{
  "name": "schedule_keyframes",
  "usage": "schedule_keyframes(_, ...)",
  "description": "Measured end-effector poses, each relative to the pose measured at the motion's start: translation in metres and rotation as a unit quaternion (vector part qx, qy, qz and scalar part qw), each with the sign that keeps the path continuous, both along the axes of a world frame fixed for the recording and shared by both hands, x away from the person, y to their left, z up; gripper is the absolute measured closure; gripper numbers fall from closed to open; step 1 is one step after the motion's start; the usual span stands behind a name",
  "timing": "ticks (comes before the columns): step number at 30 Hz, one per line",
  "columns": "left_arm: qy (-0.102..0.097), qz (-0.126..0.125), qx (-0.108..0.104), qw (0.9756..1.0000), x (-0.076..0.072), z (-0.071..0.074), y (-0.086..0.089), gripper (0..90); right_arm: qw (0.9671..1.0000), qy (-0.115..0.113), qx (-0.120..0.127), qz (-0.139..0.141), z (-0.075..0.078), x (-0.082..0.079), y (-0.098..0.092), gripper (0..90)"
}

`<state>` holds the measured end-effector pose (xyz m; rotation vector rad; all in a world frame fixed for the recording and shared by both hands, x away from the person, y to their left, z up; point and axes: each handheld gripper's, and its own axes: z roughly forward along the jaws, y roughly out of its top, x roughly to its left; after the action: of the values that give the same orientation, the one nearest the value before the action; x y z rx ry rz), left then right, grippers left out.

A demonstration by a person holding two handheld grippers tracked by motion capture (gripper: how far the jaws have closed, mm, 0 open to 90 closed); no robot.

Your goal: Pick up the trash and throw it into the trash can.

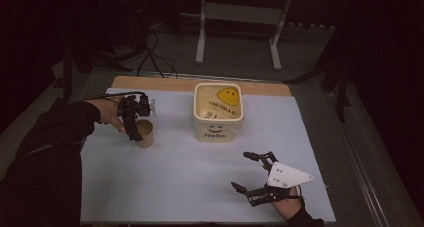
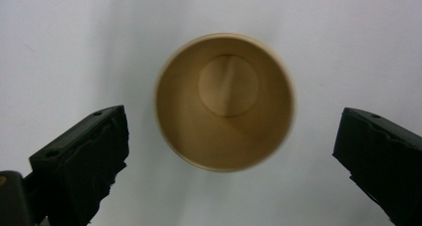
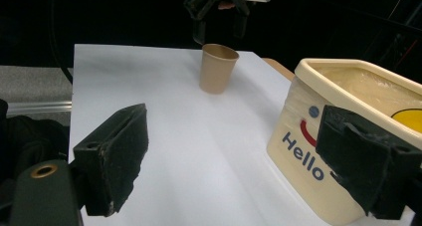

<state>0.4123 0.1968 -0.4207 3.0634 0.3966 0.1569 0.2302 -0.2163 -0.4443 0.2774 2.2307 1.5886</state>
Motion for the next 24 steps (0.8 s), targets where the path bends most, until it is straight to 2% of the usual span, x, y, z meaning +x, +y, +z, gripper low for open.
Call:
schedule_keyframes(5,0.002,0.003,0.009,1.0000,0.005,-0.009,0.000,1.9,1.0000,0.002,-0.001,0.001,0.000,0.000,0.000,13.2)
schedule_keyframes(9,0.010,0.005,0.003,0.9999,0.008,-0.013,0.000,1.9,1.0000,0.004,-0.004,0.003,-0.001,0.000,0.001,13.1)
schedule_keyframes(16,0.014,0.004,0.011,0.9998,0.011,-0.023,0.000,4.2,1.0000,0.005,-0.006,0.005,-0.001,0.000,0.001,13.1)
schedule_keyframes(20,0.019,0.001,0.011,0.9997,0.013,-0.027,-0.001,8.3,1.0000,0.005,-0.006,0.006,-0.002,0.000,0.001,13.2)
schedule_keyframes(21,0.022,-0.003,0.012,0.9997,0.013,-0.027,-0.001,12.9,1.0000,0.005,-0.006,0.006,-0.002,0.000,0.001,13.2)
schedule_keyframes(24,0.025,-0.005,0.008,0.9996,0.013,-0.028,-0.002,16.1,0.9999,0.006,-0.006,0.006,-0.002,0.000,0.001,13.2)
